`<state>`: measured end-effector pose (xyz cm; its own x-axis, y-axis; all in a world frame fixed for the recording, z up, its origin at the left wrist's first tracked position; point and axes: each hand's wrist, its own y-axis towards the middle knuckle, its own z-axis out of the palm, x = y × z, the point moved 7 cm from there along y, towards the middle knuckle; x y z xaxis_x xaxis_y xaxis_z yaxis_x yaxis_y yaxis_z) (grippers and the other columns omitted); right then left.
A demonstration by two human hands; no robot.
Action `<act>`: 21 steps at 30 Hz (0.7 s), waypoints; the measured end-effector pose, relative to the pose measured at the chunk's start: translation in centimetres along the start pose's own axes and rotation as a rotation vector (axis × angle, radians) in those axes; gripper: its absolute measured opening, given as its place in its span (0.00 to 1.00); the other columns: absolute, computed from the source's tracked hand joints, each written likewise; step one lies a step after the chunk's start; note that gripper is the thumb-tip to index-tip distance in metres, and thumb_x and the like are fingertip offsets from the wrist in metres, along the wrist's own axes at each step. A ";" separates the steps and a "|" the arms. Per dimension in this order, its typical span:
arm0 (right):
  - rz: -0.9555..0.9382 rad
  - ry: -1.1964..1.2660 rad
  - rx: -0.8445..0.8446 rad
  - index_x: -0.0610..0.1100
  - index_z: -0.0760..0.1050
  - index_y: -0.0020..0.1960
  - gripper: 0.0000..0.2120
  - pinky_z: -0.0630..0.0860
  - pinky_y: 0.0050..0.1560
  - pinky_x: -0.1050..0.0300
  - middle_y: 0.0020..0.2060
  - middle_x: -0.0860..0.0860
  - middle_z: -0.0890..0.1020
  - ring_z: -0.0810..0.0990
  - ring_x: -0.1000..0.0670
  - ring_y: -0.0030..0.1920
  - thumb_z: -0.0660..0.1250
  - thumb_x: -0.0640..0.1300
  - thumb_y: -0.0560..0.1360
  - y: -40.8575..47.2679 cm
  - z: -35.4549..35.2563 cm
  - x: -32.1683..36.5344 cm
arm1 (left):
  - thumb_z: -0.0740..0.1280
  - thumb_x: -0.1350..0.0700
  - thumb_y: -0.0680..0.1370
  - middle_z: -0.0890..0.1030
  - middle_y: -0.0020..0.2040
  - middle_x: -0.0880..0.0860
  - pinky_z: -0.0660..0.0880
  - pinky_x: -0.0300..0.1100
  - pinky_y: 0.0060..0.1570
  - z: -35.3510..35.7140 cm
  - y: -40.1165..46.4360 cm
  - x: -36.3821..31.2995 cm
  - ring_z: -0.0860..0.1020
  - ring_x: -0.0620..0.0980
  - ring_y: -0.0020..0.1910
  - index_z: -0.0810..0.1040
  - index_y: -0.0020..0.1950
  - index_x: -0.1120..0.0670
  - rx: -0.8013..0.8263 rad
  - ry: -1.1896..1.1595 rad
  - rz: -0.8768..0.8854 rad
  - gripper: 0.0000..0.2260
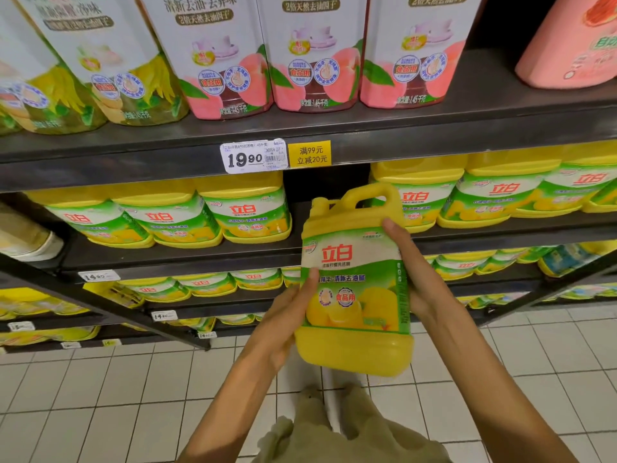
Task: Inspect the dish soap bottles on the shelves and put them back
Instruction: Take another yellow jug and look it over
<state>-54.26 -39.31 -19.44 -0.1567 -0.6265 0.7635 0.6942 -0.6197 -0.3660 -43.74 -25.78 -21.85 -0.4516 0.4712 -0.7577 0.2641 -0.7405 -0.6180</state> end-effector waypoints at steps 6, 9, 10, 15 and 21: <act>0.107 0.149 0.044 0.49 0.74 0.69 0.29 0.71 0.65 0.34 0.63 0.41 0.80 0.78 0.37 0.63 0.66 0.63 0.73 0.8 -0.3 -0.6 | 0.66 0.41 0.69 0.84 0.55 0.57 0.81 0.50 0.49 1.0 -0.7 -0.8 0.83 0.55 0.52 0.79 0.60 0.50 0.111 -0.200 -0.024 0.22; 0.138 0.154 0.025 0.49 0.74 0.68 0.27 0.73 0.64 0.36 0.62 0.41 0.80 0.79 0.38 0.62 0.64 0.63 0.75 1.0 -0.5 -1.3 | 0.69 0.44 0.68 0.83 0.56 0.57 0.81 0.49 0.50 1.1 -0.7 -1.0 0.83 0.56 0.54 0.78 0.62 0.53 0.122 -0.194 -0.004 0.25; 0.149 0.142 0.024 0.48 0.75 0.68 0.27 0.74 0.62 0.37 0.61 0.41 0.81 0.80 0.38 0.61 0.64 0.63 0.74 1.0 -0.5 -1.5 | 0.70 0.46 0.67 0.83 0.56 0.57 0.80 0.49 0.52 0.9 -0.6 -1.0 0.82 0.56 0.54 0.77 0.63 0.54 0.107 -0.181 0.005 0.25; 0.137 -0.050 -0.035 0.48 0.76 0.66 0.29 0.82 0.45 0.47 0.56 0.43 0.84 0.83 0.42 0.55 0.69 0.61 0.69 1.3 -1.2 -0.5 | 0.76 0.47 0.59 0.86 0.50 0.52 0.82 0.44 0.44 -0.3 -1.0 -1.8 0.84 0.51 0.48 0.78 0.57 0.50 -0.006 0.008 0.138 0.27; -0.050 -0.048 -0.123 0.46 0.75 0.65 0.27 0.83 0.49 0.47 0.57 0.42 0.83 0.84 0.42 0.54 0.70 0.55 0.69 1.7 -1.3 -0.1 | 0.76 0.50 0.62 0.83 0.50 0.36 0.74 0.25 0.40 -0.4 -1.7 -3.4 0.80 0.33 0.49 0.71 0.59 0.39 -0.038 0.268 0.397 0.28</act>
<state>-53.95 -40.89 -20.83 -0.1530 -0.5714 0.8063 0.5941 -0.7051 -0.3870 -42.32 -25.94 -18.26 -0.0749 0.2666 -0.9609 0.4049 -0.8725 -0.2736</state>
